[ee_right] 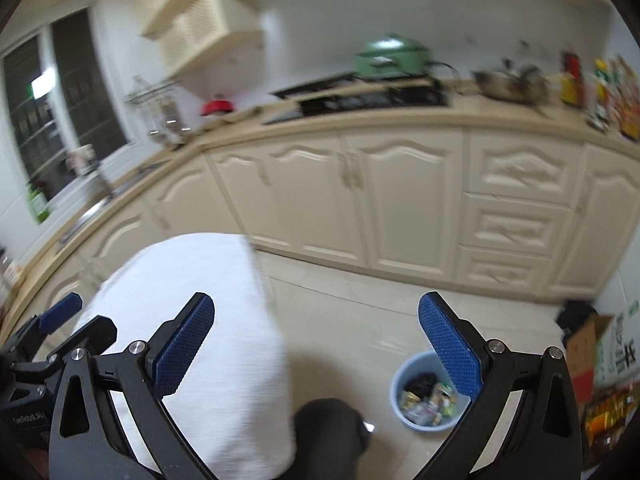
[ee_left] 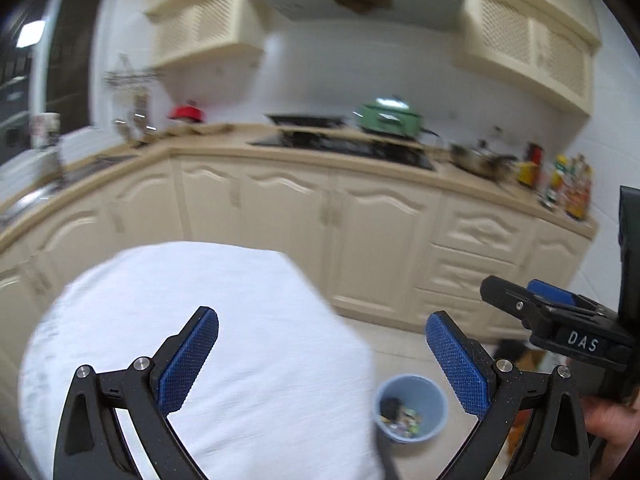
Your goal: Collect trash
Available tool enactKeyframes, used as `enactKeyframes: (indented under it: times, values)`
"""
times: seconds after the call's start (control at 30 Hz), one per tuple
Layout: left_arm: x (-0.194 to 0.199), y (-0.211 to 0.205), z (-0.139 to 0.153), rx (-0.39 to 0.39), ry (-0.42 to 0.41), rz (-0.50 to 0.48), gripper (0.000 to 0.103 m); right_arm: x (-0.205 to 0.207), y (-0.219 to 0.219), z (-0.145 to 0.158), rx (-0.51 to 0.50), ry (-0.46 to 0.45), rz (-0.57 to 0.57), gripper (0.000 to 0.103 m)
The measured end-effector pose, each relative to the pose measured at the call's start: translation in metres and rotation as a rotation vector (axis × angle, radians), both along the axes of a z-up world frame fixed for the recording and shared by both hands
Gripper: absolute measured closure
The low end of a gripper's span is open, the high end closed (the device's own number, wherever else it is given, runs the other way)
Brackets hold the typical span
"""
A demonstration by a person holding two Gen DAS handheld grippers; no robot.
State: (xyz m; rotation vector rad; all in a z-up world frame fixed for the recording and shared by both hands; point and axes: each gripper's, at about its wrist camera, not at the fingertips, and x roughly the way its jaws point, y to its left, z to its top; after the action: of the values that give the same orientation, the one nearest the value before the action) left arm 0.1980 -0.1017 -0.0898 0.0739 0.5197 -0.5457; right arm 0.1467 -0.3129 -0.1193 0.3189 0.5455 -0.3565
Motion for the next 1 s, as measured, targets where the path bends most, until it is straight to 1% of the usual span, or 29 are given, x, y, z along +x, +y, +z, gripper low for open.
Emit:
enactKeyframes:
  times: [0.03, 0.13, 0.2, 0.37, 0.47, 0.5, 0.6, 0.63, 0.67, 0.83, 0.93, 1.0]
  values:
    - [-0.012, 0.022, 0.004, -0.003, -0.016, 0.039, 0.001, 0.005, 0.013, 0.003, -0.008, -0.002, 0.025, 0.000]
    - [-0.047, 0.064, 0.011, 0.001, -0.054, 0.123, 0.001, 0.017, 0.053, 0.011, -0.017, -0.014, 0.101, 0.000]
    - [-0.073, 0.094, 0.016, 0.017, -0.079, 0.193, 0.001, 0.022, 0.086, 0.018, -0.044, -0.021, 0.157, 0.000]
    - [-0.144, 0.160, 0.028, 0.001, -0.112, 0.323, 0.001, 0.020, 0.147, 0.031, -0.088, -0.043, 0.235, 0.000]
    - [-0.187, 0.188, 0.034, 0.002, -0.142, 0.384, 0.001, 0.013, 0.176, 0.036, -0.108, -0.059, 0.277, 0.000]
    - [-0.199, 0.193, 0.034, 0.006, -0.149, 0.399, 0.001, 0.010, 0.183, 0.037, -0.112, -0.063, 0.287, 0.000]
    - [-0.243, 0.181, 0.037, 0.006, -0.163, 0.451, 0.001, -0.002, 0.204, 0.041, -0.132, -0.078, 0.309, 0.000]
    - [-0.255, 0.187, 0.038, -0.001, -0.167, 0.466, 0.001, -0.005, 0.211, 0.043, -0.142, -0.081, 0.313, 0.000]
    - [-0.255, 0.170, 0.039, -0.003, -0.168, 0.472, 0.001, -0.008, 0.217, 0.044, -0.154, -0.085, 0.316, 0.000]
    - [-0.276, 0.168, 0.041, -0.008, -0.178, 0.502, 0.001, -0.021, 0.235, 0.052, -0.181, -0.108, 0.316, 0.000]
    - [-0.285, 0.162, 0.041, -0.012, -0.188, 0.491, 0.001, -0.026, 0.239, 0.055, -0.206, -0.124, 0.308, 0.000]
    - [-0.289, 0.168, 0.043, -0.011, -0.188, 0.486, 0.001, -0.030, 0.241, 0.056, -0.213, -0.129, 0.305, 0.000]
